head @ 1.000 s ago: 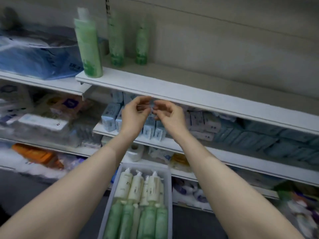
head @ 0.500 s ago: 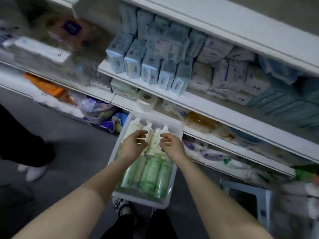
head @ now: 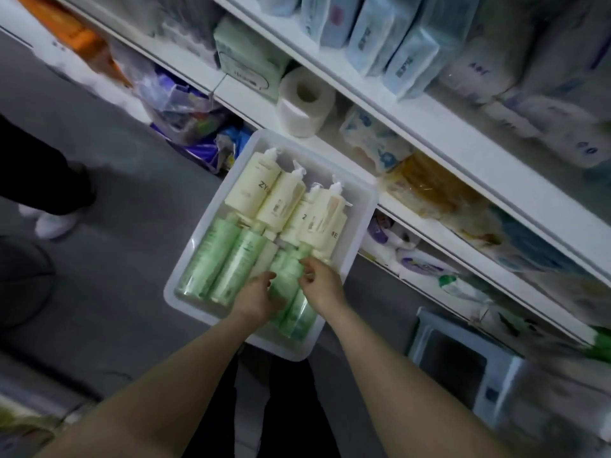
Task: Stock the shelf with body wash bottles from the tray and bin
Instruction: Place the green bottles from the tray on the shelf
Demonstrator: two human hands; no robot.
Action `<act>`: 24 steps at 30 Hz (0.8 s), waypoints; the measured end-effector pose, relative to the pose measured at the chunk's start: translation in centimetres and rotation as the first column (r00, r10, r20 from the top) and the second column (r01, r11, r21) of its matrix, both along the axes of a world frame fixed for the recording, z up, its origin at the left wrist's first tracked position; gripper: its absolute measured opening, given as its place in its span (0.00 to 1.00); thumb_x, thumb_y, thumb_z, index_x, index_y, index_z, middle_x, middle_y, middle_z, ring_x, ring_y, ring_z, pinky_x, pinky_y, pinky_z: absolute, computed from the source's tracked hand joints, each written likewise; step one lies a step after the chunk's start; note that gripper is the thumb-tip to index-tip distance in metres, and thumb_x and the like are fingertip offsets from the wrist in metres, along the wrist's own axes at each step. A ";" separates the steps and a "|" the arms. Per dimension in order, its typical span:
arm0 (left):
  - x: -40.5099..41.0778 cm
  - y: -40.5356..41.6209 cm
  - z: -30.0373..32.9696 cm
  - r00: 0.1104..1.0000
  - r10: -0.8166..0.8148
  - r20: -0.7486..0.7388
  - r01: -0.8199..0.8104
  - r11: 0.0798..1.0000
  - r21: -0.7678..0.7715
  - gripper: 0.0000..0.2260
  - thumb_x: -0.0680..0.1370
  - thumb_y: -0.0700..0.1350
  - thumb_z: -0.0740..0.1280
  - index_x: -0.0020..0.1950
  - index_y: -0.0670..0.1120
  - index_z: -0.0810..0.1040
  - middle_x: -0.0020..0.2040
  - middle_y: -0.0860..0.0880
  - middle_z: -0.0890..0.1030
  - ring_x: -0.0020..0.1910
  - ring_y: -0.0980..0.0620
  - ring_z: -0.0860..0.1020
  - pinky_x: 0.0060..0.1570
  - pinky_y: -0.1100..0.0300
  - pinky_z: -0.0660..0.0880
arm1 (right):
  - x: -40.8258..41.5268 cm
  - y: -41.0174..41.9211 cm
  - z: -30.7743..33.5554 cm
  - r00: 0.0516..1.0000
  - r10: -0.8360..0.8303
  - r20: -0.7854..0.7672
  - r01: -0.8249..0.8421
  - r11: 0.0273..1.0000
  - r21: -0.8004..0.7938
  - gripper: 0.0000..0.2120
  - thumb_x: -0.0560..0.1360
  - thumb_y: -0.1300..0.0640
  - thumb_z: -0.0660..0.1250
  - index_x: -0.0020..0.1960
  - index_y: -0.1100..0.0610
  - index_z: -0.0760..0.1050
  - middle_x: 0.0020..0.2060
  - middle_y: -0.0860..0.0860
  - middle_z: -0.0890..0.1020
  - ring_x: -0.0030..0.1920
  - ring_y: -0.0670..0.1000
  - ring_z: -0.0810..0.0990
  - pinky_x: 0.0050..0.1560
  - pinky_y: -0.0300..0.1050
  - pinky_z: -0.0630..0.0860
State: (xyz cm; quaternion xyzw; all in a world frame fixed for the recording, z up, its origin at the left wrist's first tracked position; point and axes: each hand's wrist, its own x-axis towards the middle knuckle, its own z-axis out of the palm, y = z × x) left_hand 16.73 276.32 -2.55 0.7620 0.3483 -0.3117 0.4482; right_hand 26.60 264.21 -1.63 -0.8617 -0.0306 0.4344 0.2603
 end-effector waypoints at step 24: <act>-1.4 1.9 2.8 0.954 0.297 -0.044 -0.295 0.901 -0.319 0.33 0.65 0.43 0.80 0.67 0.45 0.71 0.55 0.46 0.79 0.54 0.46 0.79 0.56 0.47 0.78 | -1.2 1.6 2.6 0.884 -0.306 -0.353 0.354 0.932 0.081 0.25 0.76 0.48 0.72 0.70 0.52 0.69 0.64 0.51 0.78 0.58 0.55 0.81 0.49 0.51 0.83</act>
